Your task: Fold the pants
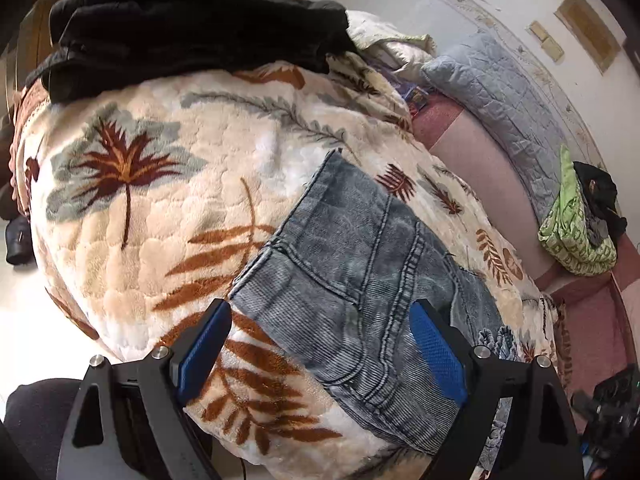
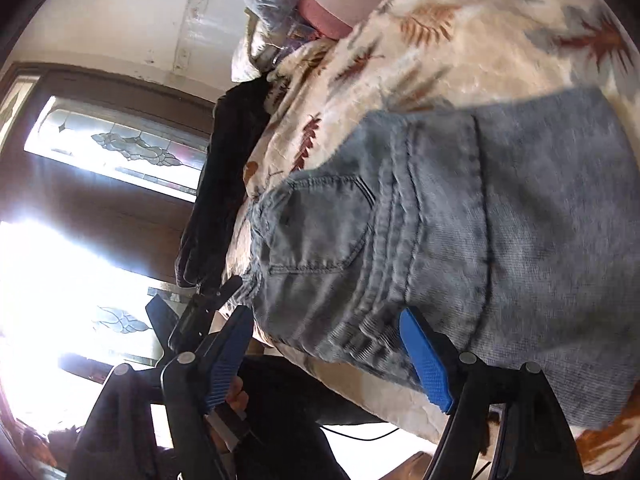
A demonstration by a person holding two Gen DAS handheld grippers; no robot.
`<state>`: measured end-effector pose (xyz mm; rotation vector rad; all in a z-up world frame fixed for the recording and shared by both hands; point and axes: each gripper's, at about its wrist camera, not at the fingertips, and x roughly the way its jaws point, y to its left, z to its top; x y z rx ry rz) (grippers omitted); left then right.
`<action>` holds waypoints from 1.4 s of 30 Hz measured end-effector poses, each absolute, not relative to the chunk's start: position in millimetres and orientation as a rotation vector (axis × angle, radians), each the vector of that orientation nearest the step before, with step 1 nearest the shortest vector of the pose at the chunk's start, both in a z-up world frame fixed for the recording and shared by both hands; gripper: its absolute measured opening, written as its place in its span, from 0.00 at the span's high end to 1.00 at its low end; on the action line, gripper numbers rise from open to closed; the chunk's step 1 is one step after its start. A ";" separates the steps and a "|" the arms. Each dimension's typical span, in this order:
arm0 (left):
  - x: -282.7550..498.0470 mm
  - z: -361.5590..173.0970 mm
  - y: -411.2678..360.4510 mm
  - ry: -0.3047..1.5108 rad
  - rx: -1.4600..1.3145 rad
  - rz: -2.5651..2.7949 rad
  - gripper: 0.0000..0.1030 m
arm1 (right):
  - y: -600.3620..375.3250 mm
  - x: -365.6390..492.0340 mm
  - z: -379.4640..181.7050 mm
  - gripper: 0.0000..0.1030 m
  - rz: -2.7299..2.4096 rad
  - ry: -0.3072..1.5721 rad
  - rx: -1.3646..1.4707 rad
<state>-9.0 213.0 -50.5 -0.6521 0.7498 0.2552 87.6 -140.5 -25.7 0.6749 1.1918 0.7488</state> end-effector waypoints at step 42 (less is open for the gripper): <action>-16.6 -35.2 182.4 0.690 -0.417 0.250 0.12 | -6.6 106.5 -74.7 0.24 0.782 1.492 0.559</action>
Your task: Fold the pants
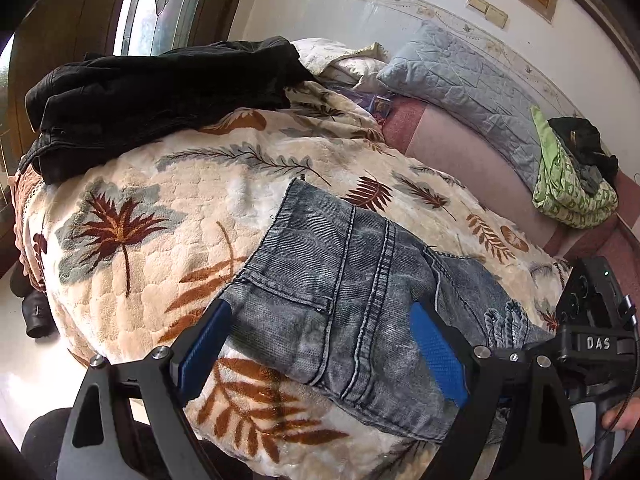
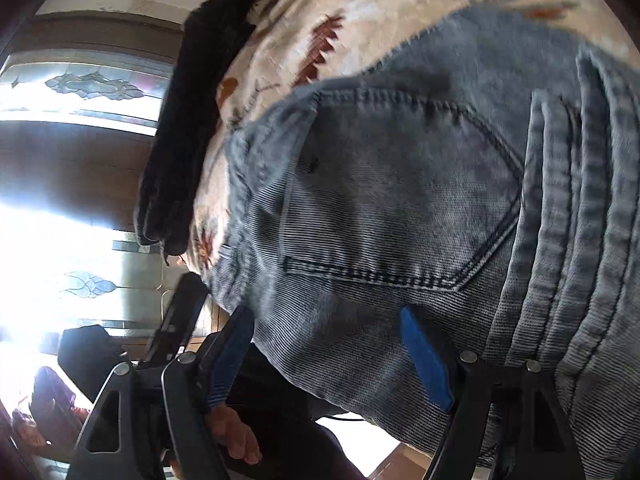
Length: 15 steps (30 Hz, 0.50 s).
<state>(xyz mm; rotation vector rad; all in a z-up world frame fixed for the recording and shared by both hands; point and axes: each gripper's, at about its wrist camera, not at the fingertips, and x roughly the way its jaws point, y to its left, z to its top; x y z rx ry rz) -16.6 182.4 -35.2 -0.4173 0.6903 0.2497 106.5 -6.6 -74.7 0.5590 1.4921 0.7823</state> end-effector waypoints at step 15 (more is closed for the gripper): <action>-23.3 -35.8 195.2 0.708 -0.452 0.279 0.12 | 8.7 87.8 -50.6 0.23 0.817 1.441 0.514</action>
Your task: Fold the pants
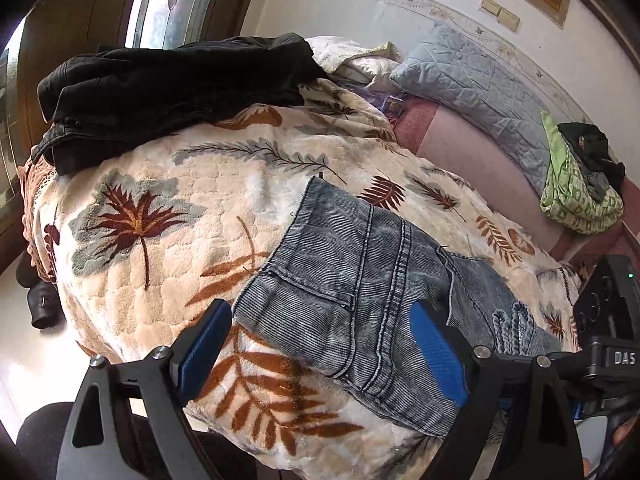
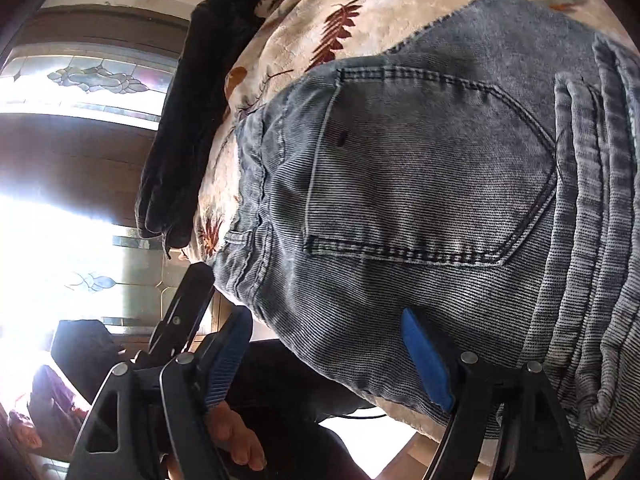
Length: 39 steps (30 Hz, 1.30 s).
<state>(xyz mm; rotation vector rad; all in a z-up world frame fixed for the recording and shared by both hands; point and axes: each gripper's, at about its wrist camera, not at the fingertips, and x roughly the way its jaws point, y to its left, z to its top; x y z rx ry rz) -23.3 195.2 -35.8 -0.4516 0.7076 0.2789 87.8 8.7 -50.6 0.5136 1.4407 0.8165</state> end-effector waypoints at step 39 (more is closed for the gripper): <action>34.7 -25.6 -10.5 0.870 -0.075 -0.136 0.12 | -283.9 -22.8 -104.5 0.23 0.388 1.135 1.251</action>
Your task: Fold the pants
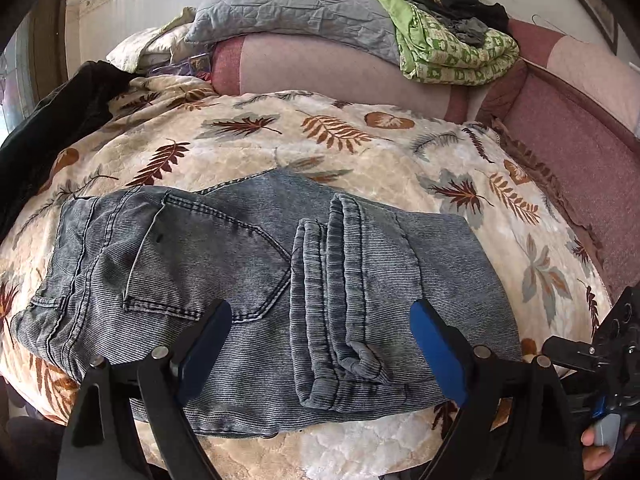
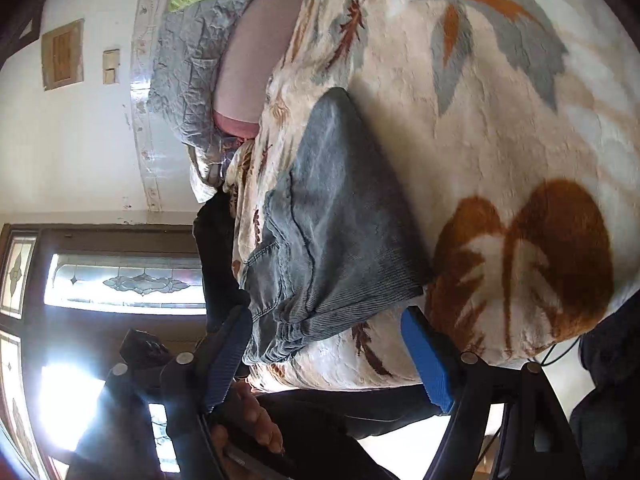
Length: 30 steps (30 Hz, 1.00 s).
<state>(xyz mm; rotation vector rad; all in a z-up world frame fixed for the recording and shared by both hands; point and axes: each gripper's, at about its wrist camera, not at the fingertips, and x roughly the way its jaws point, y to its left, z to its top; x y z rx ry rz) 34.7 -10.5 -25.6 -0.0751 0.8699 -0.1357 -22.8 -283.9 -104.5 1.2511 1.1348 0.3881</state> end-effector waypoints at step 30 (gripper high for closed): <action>47.4 -59.9 -32.2 0.948 0.053 -0.154 0.12 | -298.7 -20.2 -106.7 0.79 0.105 0.990 1.280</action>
